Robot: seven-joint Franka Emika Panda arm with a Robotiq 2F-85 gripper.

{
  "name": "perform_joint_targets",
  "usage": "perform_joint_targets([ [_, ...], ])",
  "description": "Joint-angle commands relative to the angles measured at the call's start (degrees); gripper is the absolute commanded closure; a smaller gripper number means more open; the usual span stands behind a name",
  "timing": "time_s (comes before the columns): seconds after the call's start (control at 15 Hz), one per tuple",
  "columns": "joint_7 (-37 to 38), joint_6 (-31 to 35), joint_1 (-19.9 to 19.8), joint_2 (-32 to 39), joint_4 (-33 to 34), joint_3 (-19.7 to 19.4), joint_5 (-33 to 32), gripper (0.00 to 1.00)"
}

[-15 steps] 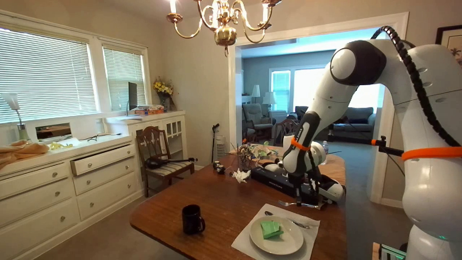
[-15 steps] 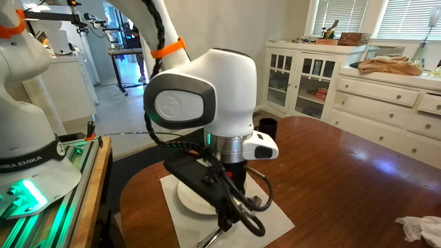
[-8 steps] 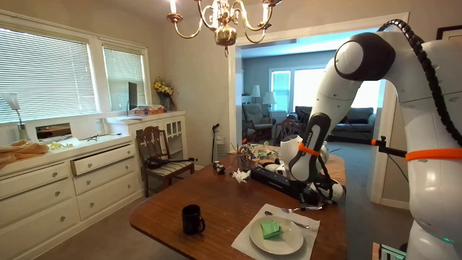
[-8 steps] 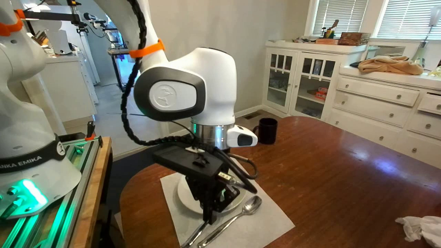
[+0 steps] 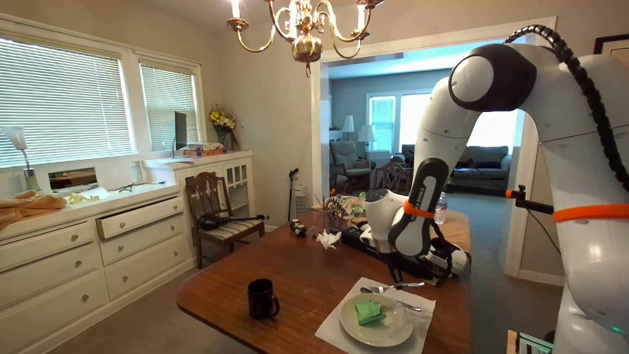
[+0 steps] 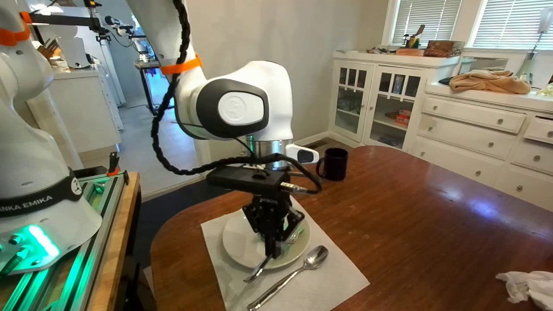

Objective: Place the silver fork on the white plate.

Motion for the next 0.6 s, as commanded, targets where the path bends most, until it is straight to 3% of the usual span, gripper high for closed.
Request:
perform_joint_targets([
  [0.0,9.94,-0.21,2.15,2.81,2.88,-1.24,-6.95,0.97],
  [0.53,18.29,-2.4,2.1,8.18,6.2,-0.58,-11.2,0.97],
])
